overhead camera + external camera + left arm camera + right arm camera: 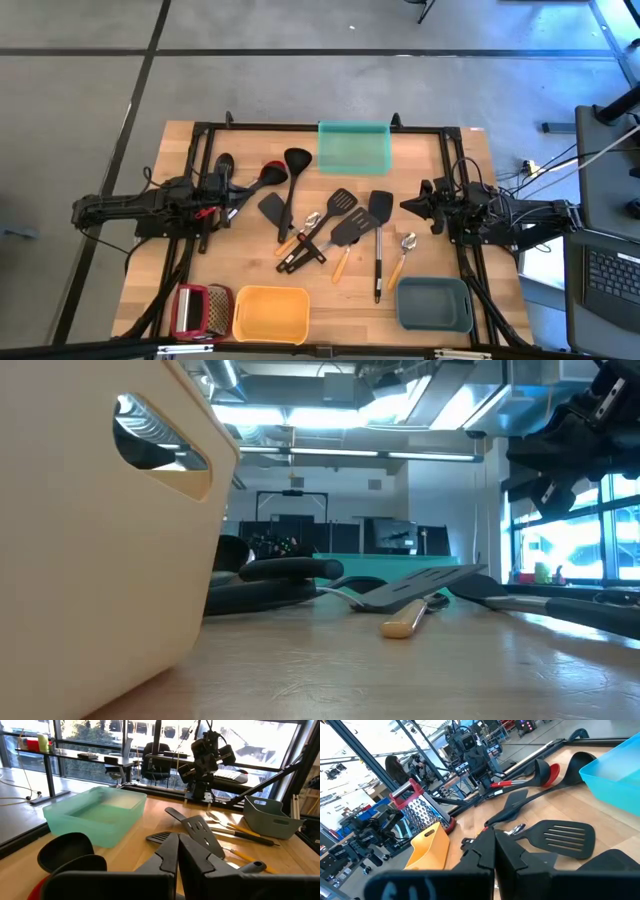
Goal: Pick & Place Kitchen Items
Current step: Put the black serving spoon into the blue bin
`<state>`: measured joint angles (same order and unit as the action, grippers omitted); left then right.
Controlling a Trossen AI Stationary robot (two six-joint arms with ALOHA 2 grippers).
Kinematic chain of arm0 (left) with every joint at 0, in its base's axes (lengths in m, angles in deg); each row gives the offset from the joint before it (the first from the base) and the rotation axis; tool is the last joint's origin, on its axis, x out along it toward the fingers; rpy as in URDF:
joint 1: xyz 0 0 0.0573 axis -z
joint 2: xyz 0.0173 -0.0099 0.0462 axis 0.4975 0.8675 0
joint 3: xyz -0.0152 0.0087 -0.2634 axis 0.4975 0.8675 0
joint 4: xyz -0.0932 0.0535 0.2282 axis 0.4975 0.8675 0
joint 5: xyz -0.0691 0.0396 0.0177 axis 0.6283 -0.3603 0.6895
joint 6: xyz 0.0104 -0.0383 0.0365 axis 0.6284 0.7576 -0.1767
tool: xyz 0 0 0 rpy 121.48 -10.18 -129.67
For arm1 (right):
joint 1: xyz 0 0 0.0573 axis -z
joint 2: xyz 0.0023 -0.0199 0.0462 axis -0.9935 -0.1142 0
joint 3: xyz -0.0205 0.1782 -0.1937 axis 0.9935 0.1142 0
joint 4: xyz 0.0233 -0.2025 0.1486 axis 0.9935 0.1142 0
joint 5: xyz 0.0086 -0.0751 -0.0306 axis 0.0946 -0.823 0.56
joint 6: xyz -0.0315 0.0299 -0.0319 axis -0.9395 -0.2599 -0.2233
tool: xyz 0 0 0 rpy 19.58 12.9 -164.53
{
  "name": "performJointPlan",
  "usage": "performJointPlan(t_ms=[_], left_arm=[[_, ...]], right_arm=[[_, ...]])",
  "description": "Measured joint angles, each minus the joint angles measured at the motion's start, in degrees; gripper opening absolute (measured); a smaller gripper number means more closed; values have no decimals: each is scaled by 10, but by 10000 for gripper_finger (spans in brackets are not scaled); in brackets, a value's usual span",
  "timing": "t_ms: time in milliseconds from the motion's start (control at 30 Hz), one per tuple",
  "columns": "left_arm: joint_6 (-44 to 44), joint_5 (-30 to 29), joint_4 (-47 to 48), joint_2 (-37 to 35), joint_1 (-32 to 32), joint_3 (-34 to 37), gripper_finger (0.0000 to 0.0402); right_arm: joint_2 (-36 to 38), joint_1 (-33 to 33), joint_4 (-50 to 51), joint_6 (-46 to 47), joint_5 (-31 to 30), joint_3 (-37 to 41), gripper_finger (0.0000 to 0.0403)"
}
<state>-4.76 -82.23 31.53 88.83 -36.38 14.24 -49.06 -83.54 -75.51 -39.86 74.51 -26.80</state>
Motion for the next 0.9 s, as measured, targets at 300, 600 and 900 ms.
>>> performJointPlan(t_ms=[300, 600, 900], left_arm=[[0, 0, 0, 0, 0, 0, 4], [0, 0, 0, 0, 0, 0, 4], [-3, -102, -41, 0, 0, -1, 4]], right_arm=[[0, 0, 0, 0, -1, 0, 0], [0, 0, -4, 0, -1, 0, 0], [0, 0, -81, 45, -51, 0, 0]])
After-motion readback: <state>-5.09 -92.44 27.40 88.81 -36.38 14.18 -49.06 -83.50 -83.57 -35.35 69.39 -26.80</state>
